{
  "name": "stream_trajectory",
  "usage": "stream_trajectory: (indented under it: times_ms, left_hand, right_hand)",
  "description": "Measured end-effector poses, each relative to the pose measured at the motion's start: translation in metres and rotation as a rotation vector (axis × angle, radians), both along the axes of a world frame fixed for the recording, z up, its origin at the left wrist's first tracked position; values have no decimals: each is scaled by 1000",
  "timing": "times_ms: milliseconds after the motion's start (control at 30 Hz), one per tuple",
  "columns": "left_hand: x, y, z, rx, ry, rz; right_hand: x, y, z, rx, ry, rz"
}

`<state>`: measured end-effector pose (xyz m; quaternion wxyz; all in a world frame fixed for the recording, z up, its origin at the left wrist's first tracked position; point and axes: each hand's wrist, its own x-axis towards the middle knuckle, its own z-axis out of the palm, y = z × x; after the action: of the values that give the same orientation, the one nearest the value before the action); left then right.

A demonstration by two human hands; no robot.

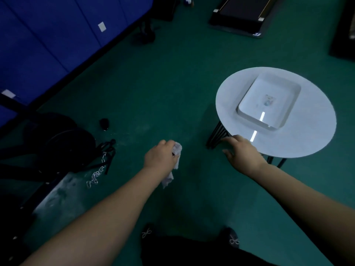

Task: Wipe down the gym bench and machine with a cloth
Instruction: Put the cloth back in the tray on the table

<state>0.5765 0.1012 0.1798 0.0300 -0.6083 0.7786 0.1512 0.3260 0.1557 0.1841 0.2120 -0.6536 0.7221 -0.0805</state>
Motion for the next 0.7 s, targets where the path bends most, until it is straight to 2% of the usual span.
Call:
stream_trajectory:
  times_ms: [300,700]
  left_hand:
    - [-127,2,0,42,46,76]
    - [-267,-125,-11,54,128,92]
  right_hand:
    - [-122,-15,-4,7,-7,10]
    - [-252,-128,-15,50,54,39]
